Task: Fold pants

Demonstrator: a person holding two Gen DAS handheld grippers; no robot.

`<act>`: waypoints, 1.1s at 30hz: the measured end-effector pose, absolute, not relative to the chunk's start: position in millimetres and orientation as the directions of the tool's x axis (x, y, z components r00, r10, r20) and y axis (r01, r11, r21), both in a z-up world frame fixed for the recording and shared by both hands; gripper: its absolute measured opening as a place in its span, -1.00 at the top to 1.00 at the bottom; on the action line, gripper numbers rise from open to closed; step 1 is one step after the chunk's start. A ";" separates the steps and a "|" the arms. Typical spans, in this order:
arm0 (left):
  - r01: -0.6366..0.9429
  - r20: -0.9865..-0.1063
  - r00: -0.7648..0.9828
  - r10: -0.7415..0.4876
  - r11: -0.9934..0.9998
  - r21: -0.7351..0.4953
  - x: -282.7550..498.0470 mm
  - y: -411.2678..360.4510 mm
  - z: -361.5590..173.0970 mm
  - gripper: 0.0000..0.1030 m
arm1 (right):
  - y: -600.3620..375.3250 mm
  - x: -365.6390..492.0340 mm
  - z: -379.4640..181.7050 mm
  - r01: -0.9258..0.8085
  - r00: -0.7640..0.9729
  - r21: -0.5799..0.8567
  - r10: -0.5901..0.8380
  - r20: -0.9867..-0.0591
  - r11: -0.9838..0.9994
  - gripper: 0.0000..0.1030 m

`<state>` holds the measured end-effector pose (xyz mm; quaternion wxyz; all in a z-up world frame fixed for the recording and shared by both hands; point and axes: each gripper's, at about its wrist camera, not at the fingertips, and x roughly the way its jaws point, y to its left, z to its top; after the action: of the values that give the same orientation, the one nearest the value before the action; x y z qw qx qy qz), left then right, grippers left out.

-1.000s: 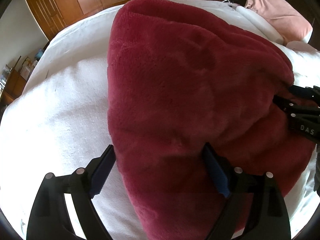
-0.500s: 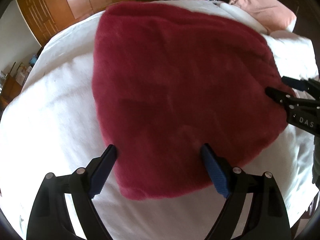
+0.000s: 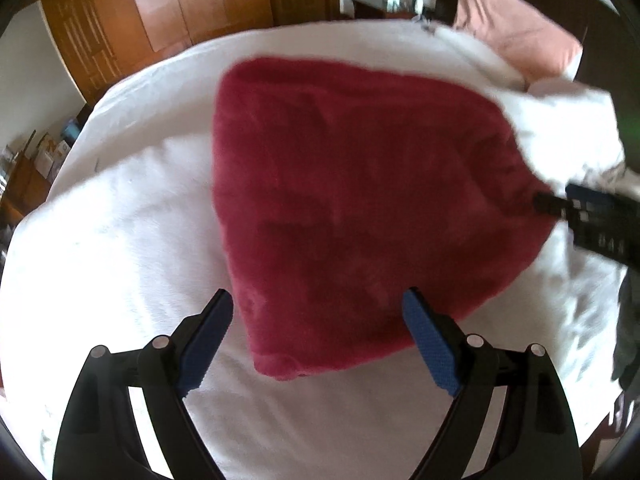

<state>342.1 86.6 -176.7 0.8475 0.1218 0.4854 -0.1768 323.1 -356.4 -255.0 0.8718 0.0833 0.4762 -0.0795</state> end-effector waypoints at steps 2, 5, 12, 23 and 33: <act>0.415 -0.849 0.485 -0.210 0.910 0.012 337.3 91.6 -161.2 -0.68 | -350.5 304.6 -241.1 0.228 0.558 0.085 -0.059 -0.827 0.970 -0.50; 0.417 -0.810 0.535 -0.240 0.909 0.006 319.5 95.6 -130.6 -0.73 | -329.3 274.1 -223.2 0.238 0.590 0.097 -0.065 -0.805 0.966 -0.68; 0.434 -0.745 0.612 -0.267 0.900 0.033 295.6 99.6 -72.5 -0.90 | -305.0 228.1 -176.4 0.277 0.649 0.119 -0.094 -0.755 0.953 -0.83; 0.397 -0.679 0.696 -0.233 0.913 0.093 258.5 117.5 -22.3 -0.90 | -275.6 187.1 -121.9 0.297 0.699 0.101 -0.144 -0.701 0.950 -0.89; 0.328 -0.657 0.736 -0.166 0.935 0.131 243.1 127.3 -2.0 -0.90 | -261.7 172.3 -86.7 0.280 0.743 0.076 -0.166 -0.648 0.957 -0.90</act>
<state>243.1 127.3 -2.0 0.9238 0.1197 0.3380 -0.1339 172.3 -261.7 -86.7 0.9297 0.0845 0.3378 -0.1198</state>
